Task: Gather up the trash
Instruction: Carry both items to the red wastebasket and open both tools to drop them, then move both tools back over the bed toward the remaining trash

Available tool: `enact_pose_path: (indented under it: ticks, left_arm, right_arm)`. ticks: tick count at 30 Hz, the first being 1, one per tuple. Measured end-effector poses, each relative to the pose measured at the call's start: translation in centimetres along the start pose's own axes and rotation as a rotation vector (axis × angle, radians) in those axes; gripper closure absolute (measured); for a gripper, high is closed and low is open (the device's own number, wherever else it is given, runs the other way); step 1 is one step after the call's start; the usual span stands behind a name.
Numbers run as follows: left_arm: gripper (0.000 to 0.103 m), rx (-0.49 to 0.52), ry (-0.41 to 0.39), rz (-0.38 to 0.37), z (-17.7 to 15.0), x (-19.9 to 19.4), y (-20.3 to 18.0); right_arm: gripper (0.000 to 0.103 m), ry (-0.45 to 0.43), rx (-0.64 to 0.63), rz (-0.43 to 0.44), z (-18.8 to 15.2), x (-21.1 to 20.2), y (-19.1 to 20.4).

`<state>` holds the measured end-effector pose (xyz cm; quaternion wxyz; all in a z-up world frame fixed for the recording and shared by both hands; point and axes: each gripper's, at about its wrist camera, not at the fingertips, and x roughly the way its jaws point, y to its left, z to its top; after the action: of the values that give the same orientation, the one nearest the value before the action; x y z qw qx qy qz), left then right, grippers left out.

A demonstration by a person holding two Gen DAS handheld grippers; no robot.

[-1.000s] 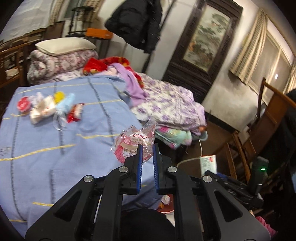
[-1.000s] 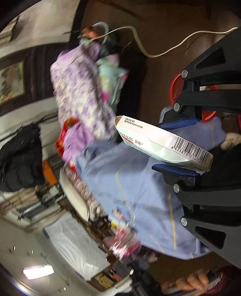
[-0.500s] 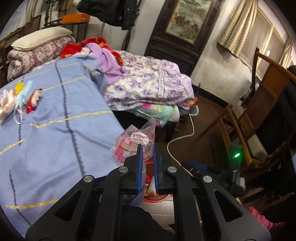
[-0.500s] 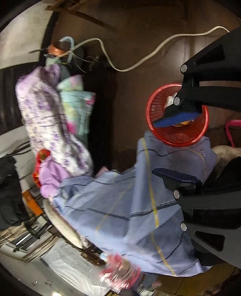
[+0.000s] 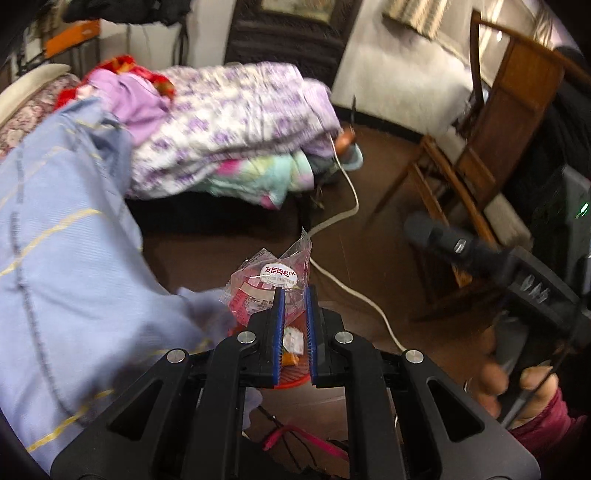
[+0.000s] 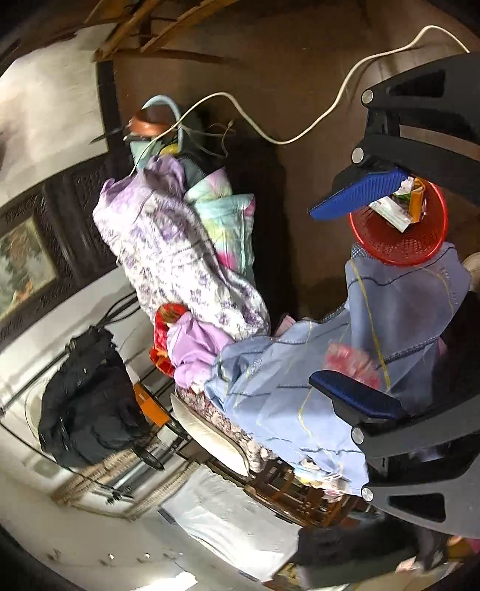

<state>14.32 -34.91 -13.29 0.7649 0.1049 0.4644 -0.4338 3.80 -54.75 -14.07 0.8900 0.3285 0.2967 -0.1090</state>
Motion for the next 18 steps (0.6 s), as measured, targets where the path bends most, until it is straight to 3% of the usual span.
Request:
enact_pose_path:
  ticks: [3,6,9,10,11,13,18]
  left_arm:
    - [0.091,0.025,0.074,-0.009,-0.2,3.3,-0.7]
    - [0.089,0.038,0.129,-0.008,-0.2,5.5,-1.1]
    - [0.080,0.037,0.151,-0.006,0.1,6.3,-1.1]
    - [0.071,0.034,0.143,-0.007,0.2,6.1,-1.0]
    - [0.054,0.032,0.132,-0.004,0.3,5.8,-1.0]
    - [0.030,0.017,0.087,0.022,0.6,4.6,-0.7]
    - [0.029,-0.012,0.023,0.033,1.1,1.8,0.2]
  right_arm:
    - [0.021,-0.021,-0.039,-0.069,0.1,-0.4,-0.5]
    - [0.021,-0.019,-0.047,-0.084,-0.1,-0.4,-1.0]
    - [0.021,-0.019,-0.053,-0.089,-0.1,-0.4,-1.2]
    - [0.021,-0.022,-0.056,-0.091,-0.1,-0.6,-1.2]
    - [0.021,-0.028,-0.060,-0.091,-0.1,-0.8,-1.3]
    - [0.021,-0.033,-0.063,-0.087,0.0,-0.9,-1.1]
    - [0.021,-0.035,-0.063,-0.072,-0.1,-1.3,-0.4]
